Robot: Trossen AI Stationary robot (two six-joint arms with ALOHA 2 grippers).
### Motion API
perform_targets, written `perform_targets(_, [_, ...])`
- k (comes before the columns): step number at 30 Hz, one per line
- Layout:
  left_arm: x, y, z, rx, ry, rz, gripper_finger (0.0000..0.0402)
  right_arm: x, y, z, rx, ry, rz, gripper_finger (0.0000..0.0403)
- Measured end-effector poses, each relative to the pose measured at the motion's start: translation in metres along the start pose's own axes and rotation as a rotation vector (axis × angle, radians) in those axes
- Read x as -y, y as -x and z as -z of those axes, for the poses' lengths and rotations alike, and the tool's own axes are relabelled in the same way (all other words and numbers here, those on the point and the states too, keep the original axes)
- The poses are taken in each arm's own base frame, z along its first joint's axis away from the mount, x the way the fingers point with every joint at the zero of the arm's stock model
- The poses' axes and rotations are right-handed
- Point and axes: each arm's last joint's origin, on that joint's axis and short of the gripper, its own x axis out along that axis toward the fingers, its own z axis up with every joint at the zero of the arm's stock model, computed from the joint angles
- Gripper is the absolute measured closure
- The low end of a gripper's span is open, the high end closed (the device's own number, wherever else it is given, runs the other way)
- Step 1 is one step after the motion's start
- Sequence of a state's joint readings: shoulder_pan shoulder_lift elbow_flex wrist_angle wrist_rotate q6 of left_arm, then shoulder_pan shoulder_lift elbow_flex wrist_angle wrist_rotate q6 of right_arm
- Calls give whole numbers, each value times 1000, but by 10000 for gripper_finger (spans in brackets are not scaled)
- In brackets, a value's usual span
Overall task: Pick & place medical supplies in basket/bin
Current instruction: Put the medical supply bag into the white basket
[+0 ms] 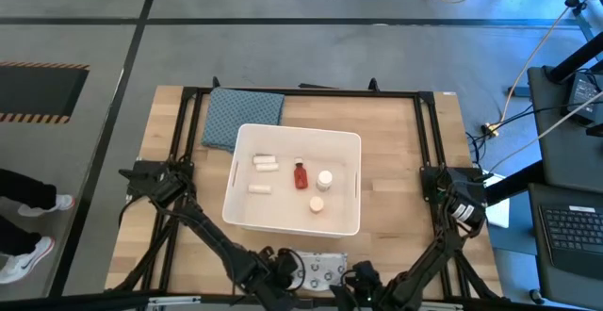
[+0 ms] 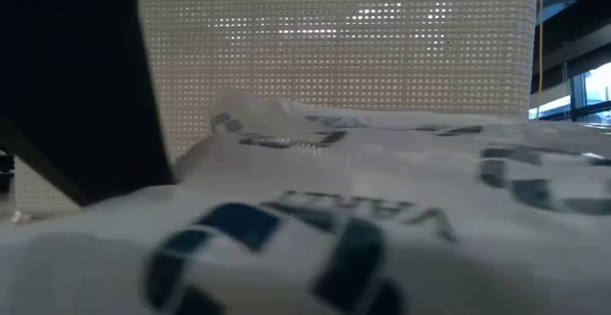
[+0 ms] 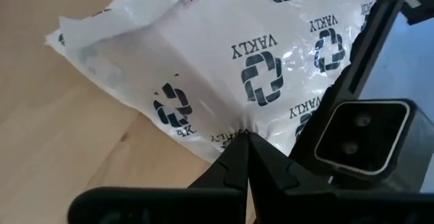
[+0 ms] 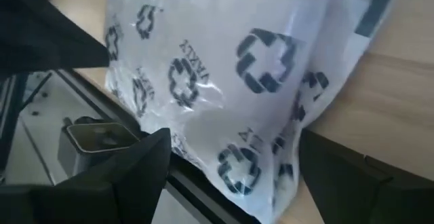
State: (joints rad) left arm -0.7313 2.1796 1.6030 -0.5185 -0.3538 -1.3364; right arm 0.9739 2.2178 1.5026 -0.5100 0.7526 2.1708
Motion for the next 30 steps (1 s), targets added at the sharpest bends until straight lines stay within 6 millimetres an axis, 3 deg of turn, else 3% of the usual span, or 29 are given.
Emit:
perform_targets(9, [-1,-5,-8,-28,-38,22,400,4,-12,-7,14,0,-24,91])
perform_targets(16, [-4,-8,-16,-52,-34,23,400,0,-14,-14,1,179,-1,91])
perform_targets(24, [-6,-11,-23,-85,-57,31,400,-5,-20,-19,-2,196,-10,91])
perform_targets(30, [-7,-11,-23,-92,-67,30,400,-6,-20,-19,15,221,-28,125])
